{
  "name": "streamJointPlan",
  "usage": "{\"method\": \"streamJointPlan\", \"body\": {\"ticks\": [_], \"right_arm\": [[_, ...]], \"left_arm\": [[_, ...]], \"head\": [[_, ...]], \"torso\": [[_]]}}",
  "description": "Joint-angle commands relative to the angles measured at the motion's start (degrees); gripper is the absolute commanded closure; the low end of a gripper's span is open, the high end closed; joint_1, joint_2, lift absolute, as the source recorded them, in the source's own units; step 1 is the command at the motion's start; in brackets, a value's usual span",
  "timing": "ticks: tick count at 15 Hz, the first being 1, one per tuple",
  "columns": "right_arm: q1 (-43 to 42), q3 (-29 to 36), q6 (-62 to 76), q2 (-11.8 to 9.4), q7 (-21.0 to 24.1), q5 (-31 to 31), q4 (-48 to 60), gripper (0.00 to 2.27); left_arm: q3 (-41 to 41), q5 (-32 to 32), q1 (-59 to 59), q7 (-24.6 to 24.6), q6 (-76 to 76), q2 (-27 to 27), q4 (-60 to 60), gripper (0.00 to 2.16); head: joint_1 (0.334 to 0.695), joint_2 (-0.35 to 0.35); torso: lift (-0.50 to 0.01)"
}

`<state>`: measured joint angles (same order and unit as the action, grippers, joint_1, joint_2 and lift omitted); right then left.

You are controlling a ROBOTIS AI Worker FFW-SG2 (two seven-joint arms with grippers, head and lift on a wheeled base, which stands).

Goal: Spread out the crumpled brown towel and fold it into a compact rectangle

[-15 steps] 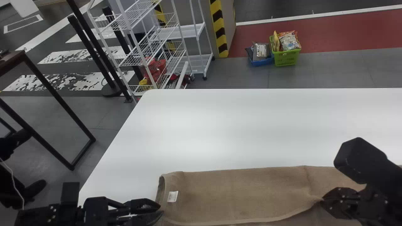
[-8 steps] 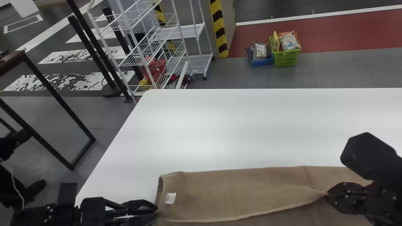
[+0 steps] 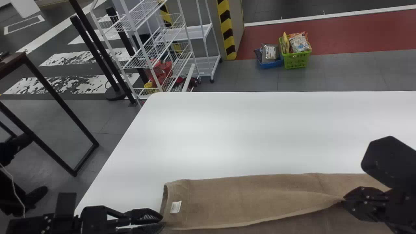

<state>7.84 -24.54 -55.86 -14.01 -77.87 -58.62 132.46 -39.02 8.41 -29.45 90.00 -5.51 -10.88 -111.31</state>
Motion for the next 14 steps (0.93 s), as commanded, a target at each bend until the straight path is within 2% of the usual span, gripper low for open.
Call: {"method": "streamJointPlan", "body": {"ticks": [1, 6, 14], "right_arm": [[0.16, -0.07, 0.17, -0.14, -0.45, 0.00, -0.01, 1.11], [0.69, -0.42, 0.17, -0.75, -0.45, 0.00, 0.08, 1.11], [1.04, 0.55, -0.18, -1.10, -0.45, 1.67, 2.71, 1.11]], "left_arm": [[1.14, 0.91, -0.17, 0.57, -1.21, -0.10, 0.57, 1.00], [2.81, 3.02, -0.26, 0.57, -2.79, -0.10, 1.28, 1.00], [3.07, 3.11, -0.96, 0.57, -4.72, -0.10, 0.48, 1.00]], "head": [[0.695, 0.350], [0.695, 0.350], [0.695, 0.350]], "torso": [[-0.127], [-0.127], [-0.127]]}}
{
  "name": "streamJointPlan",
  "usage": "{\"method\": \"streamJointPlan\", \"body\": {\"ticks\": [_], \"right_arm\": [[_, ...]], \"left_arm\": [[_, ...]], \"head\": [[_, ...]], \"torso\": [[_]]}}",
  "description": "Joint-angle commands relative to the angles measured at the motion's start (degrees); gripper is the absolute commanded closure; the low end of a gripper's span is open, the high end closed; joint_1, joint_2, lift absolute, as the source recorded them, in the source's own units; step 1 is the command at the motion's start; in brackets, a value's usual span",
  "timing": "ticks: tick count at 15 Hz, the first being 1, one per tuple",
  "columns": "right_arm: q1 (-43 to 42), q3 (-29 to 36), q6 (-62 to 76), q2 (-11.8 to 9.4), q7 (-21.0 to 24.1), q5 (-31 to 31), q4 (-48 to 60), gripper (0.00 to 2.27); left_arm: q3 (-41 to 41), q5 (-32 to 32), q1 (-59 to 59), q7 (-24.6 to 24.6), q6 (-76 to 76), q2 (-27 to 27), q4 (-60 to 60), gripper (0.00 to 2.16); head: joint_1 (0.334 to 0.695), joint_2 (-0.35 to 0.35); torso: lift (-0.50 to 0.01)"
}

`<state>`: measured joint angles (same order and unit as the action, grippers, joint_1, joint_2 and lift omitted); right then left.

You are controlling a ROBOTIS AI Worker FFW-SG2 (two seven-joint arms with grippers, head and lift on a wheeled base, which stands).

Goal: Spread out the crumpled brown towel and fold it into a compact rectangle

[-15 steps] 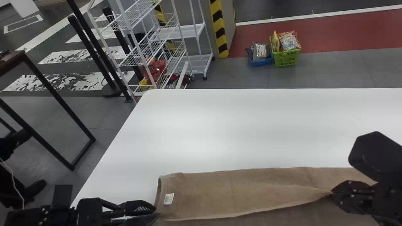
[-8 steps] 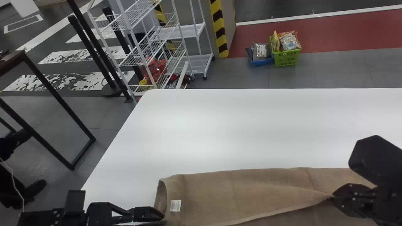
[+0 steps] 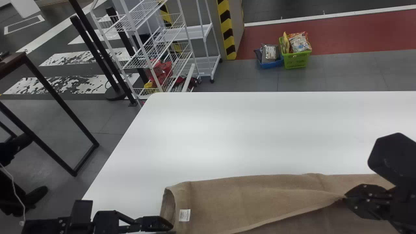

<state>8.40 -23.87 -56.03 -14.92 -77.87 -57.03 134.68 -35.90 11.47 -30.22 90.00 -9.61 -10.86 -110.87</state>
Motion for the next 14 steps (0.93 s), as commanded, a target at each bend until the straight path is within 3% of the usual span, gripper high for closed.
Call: {"method": "streamJointPlan", "body": {"ticks": [1, 12, 13, 14], "right_arm": [[0.57, -0.13, -0.01, -0.29, -0.45, 0.08, 0.84, 1.11], [0.74, -0.66, -0.01, -0.29, -0.45, -0.01, 0.84, 1.11], [0.74, -1.01, -0.01, -0.29, -0.45, -0.10, 0.76, 1.11], [0.83, -1.09, -0.01, -0.20, -0.45, -0.10, 0.67, 1.11]], "left_arm": [[-0.31, -0.05, -0.36, 0.57, -0.63, -0.22, -0.14, 1.00], [0.48, 2.42, -1.24, 0.57, -1.86, -0.22, 0.30, 0.99], [0.75, 3.12, -1.24, 0.57, -1.68, -0.22, 0.39, 0.97], [0.75, 3.73, -1.24, 0.57, -1.86, -0.31, 0.48, 0.79]], "head": [[0.695, 0.350], [0.695, 0.350], [0.695, 0.350], [0.695, 0.350]], "torso": [[-0.127], [-0.127], [-0.127], [-0.127]]}}
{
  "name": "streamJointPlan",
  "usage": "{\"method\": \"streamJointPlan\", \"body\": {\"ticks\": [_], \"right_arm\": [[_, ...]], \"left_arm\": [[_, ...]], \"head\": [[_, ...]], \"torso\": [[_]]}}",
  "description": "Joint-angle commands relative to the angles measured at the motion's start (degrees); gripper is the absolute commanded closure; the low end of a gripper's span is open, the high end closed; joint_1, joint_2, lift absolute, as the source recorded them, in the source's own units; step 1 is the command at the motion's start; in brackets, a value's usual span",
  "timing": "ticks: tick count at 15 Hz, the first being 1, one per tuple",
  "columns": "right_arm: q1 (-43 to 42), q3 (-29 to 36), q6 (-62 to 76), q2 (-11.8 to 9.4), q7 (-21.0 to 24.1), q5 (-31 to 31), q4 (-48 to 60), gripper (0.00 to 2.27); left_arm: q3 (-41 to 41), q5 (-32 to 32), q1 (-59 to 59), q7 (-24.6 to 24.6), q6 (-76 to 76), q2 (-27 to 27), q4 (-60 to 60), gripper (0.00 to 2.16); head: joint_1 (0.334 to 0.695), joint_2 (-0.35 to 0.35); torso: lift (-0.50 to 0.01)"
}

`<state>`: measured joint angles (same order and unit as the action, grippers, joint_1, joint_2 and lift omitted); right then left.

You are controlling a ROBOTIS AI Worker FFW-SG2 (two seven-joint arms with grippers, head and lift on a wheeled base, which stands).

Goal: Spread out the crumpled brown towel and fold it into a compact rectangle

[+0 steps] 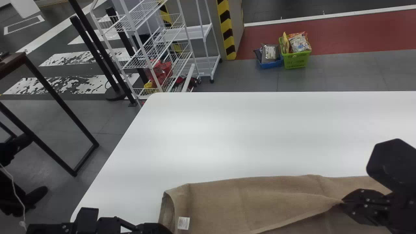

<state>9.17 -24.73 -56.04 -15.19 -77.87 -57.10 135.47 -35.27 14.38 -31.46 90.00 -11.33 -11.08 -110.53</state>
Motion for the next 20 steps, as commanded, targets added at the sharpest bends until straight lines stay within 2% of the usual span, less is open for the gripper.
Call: {"method": "streamJointPlan", "body": {"ticks": [1, 8, 14, 16, 18, 20], "right_arm": [[0.14, -0.32, 0.00, 0.08, -0.45, -0.03, -0.12, 1.11], [0.85, -1.11, 0.18, -0.10, -0.45, -0.21, -0.03, 1.11], [1.81, -1.20, 0.18, -0.28, -0.45, -0.39, 1.81, 1.11], [3.22, -1.11, 0.18, -1.86, -0.45, -0.39, 4.19, 1.11], [4.01, -0.50, 0.18, -2.47, -0.45, -0.47, 4.89, 1.11], [4.36, -0.15, 0.88, -3.09, -0.45, -1.09, 4.71, 1.11]], "left_arm": [[0.11, 1.71, 0.00, 0.57, -0.31, -0.08, 0.31, 0.70], [-4.02, 3.90, 0.09, 0.57, -0.48, -0.70, 0.31, 0.47], [-6.75, -0.58, 0.26, 0.57, 0.57, 0.62, -2.59, 0.43], [-7.62, -3.48, 0.35, 0.57, 1.63, 0.88, -2.94, 0.43], [-8.68, -7.96, 0.35, 0.57, 4.79, 0.97, -3.64, 0.43], [-7.80, -9.46, 0.44, 0.57, 11.82, 1.67, -5.58, 0.43]], "head": [[0.695, 0.350], [0.695, 0.350], [0.695, 0.350], [0.695, 0.350], [0.695, 0.350], [0.695, 0.350]], "torso": [[-0.127], [-0.127], [-0.127], [-0.127], [-0.127], [-0.127]]}}
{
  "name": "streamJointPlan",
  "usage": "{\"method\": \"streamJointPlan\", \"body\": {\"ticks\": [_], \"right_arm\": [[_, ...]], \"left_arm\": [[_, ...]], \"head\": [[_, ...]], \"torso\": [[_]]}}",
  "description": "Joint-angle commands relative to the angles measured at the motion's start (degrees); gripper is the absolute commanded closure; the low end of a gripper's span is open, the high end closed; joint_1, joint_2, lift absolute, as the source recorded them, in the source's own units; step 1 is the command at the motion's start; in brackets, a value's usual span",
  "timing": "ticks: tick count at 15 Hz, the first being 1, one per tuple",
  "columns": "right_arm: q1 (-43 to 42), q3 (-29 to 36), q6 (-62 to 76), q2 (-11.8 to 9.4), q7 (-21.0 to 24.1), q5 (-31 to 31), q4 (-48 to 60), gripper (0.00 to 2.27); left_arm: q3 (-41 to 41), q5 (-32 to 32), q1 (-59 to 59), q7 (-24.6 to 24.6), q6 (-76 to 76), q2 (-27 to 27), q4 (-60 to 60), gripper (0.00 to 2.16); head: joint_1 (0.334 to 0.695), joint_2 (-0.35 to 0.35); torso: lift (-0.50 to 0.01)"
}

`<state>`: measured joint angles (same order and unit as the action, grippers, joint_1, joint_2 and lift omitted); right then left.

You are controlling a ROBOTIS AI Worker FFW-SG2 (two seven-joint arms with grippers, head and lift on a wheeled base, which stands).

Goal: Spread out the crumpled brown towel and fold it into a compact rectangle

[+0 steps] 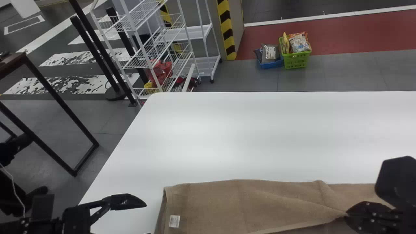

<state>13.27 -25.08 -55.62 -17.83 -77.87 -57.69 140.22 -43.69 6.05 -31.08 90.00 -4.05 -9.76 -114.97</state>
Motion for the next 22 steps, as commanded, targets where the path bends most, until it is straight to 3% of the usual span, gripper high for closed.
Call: {"method": "streamJointPlan", "body": {"ticks": [1, 11, 18, 19, 21, 22], "right_arm": [[0.53, 0.12, 0.64, -0.80, -0.45, -1.02, -0.38, 1.11], [4.75, -3.14, 1.17, -2.82, -0.45, -5.59, -0.03, 1.11], [5.45, -3.66, 1.35, -3.09, -0.45, -7.61, -1.35, 1.11], [5.45, -3.75, 1.17, -3.09, -0.45, -7.97, -1.26, 1.05], [5.45, -3.22, -1.29, -1.15, -0.45, -8.14, -0.64, 0.28], [5.36, -1.82, -5.16, -0.63, -0.45, -6.65, -0.38, 0.11]], "left_arm": [[1.85, -1.12, 0.06, 0.57, 7.00, 0.53, -1.40, 0.43], [4.31, -0.24, 0.32, 0.57, 10.34, 1.50, -2.19, 0.43], [5.28, 0.11, 0.93, 0.57, 9.99, 1.32, -1.22, 0.43], [5.28, 0.11, 0.93, 0.57, 9.99, 1.32, -1.13, 0.43], [5.28, 0.11, 0.93, 0.57, 9.99, 1.23, -0.87, 0.43], [5.28, 0.20, 1.02, 0.57, 9.99, 1.14, -0.69, 0.43]], "head": [[0.695, 0.350], [0.695, 0.350], [0.695, 0.350], [0.695, 0.350], [0.695, 0.350], [0.695, 0.350]], "torso": [[-0.127], [-0.127], [-0.127], [-0.127], [-0.127], [-0.127]]}}
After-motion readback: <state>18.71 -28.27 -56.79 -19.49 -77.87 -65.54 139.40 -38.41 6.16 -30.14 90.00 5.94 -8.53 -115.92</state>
